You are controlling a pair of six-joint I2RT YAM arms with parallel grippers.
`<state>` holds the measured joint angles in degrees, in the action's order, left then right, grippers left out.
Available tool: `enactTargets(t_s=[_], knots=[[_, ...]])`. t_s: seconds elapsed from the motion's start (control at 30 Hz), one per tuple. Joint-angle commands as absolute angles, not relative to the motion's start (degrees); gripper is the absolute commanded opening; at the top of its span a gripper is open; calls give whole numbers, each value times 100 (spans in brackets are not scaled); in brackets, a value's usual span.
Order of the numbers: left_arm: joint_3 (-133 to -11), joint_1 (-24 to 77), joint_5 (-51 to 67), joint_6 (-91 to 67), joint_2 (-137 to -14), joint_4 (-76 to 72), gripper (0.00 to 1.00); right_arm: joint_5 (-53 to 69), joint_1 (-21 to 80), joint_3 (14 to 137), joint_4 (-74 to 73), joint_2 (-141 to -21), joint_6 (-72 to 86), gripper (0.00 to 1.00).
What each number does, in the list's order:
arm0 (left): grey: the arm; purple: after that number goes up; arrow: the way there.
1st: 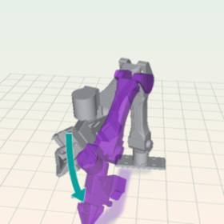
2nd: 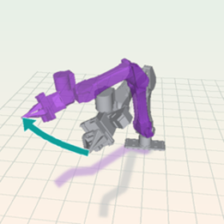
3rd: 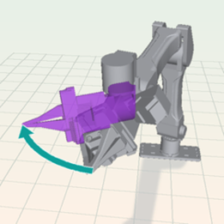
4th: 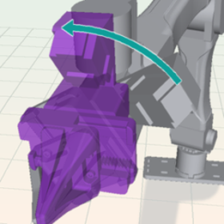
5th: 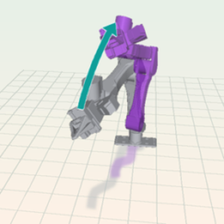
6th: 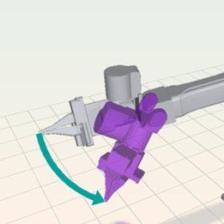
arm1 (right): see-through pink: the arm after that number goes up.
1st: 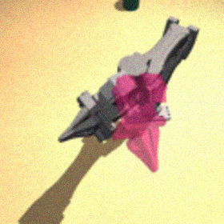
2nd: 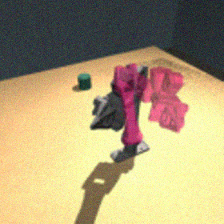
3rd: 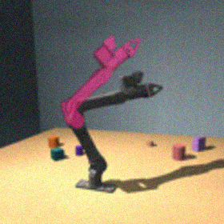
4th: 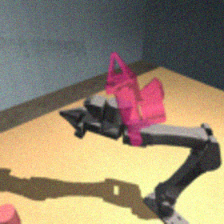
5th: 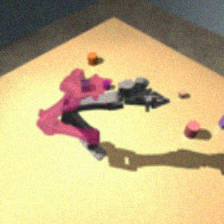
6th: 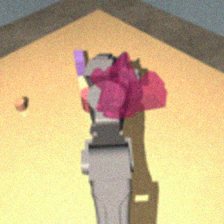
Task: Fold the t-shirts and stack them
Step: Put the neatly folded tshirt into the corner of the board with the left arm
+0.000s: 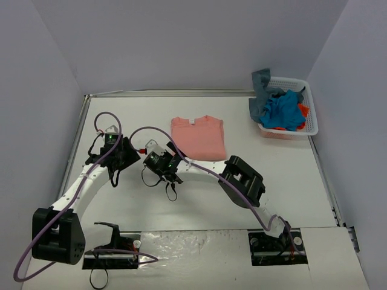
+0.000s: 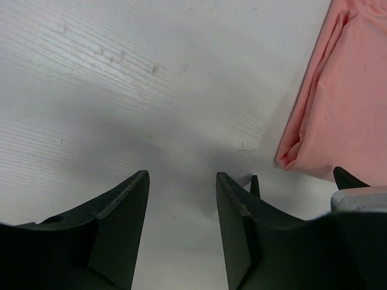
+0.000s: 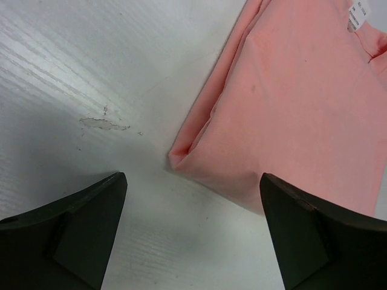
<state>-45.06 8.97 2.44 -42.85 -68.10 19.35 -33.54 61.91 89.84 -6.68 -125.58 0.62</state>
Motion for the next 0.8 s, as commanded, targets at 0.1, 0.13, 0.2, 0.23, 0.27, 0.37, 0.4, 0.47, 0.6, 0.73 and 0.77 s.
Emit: enactTargets(t_s=[0.1, 0.13, 0.2, 0.23, 0.27, 0.37, 0.4, 0.47, 0.6, 0.73, 0.77], knots=[[-4535, 870, 387, -4263, -6838, 1802, 47, -3577, 6196, 9079, -976, -12981, -114, 88], [-4544, 861, 387, -4254, -6838, 1802, 47, -3586, 6196, 9070, -976, -12990, -123, 88], [-4535, 853, 387, -4254, -6847, 1784, 47, -3638, 6196, 9035, -984, -13016, -149, 87], [-4535, 853, 395, -4254, -6864, 1775, 47, -3656, 6196, 9026, -993, -13034, -167, 87], [-4526, 853, 413, -4263, -6882, 1758, 47, -3656, 6188, 9018, -993, -13060, -176, 86], [-4509, 844, 457, -4289, -6934, 1723, 47, -3525, 6161, 8974, -1011, -13157, -150, 82], [-4500, 844, 466, -4289, -6952, 1723, 47, -3464, 6152, 8965, -1011, -13175, -115, 81], [-4483, 835, 457, -4289, -6952, 1714, 47, -3367, 6135, 8947, -1020, -13218, -70, 77], [-4491, 835, 457, -4289, -6961, 1705, 47, -3173, 6091, 8921, -1020, -13271, -9, 71], [-4500, 826, 483, -4289, -6996, 1688, 47, -3015, 6029, 8860, -1028, -13324, 0, 68], [-4500, 826, 492, -4289, -7005, 1679, 47, -2989, 6012, 8842, -1037, -13350, 0, 67]])
